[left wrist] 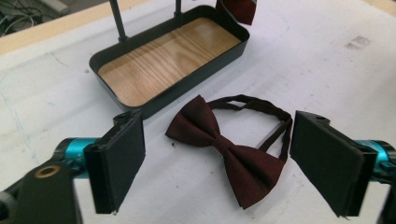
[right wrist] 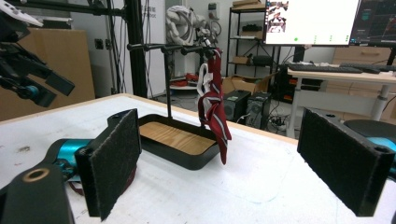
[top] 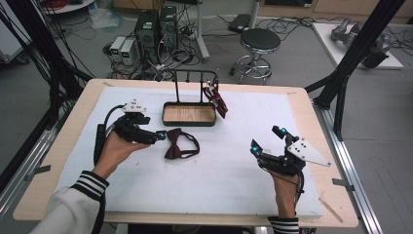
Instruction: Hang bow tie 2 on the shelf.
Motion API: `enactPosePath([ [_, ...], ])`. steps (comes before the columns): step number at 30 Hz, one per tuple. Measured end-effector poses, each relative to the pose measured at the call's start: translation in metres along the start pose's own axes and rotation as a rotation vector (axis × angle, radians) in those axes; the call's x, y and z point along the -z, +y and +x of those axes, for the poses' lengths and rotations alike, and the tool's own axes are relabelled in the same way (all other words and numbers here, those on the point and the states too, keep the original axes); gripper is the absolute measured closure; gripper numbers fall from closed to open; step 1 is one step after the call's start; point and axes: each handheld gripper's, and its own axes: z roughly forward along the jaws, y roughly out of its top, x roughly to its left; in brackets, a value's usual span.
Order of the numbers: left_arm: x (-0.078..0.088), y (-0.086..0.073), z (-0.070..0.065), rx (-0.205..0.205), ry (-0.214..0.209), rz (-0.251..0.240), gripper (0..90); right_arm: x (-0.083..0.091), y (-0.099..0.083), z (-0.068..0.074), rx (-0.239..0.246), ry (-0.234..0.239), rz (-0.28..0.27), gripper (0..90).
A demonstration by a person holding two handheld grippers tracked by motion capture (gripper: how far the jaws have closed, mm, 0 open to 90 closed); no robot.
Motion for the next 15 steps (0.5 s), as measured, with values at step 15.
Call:
enactPosePath([
  [15, -0.039, 0.004, -0.006, 0.049, -0.032, 0.126, 19.2, -0.001, -0.002, 0.002, -0.001, 0.004, -0.003, 12.6],
])
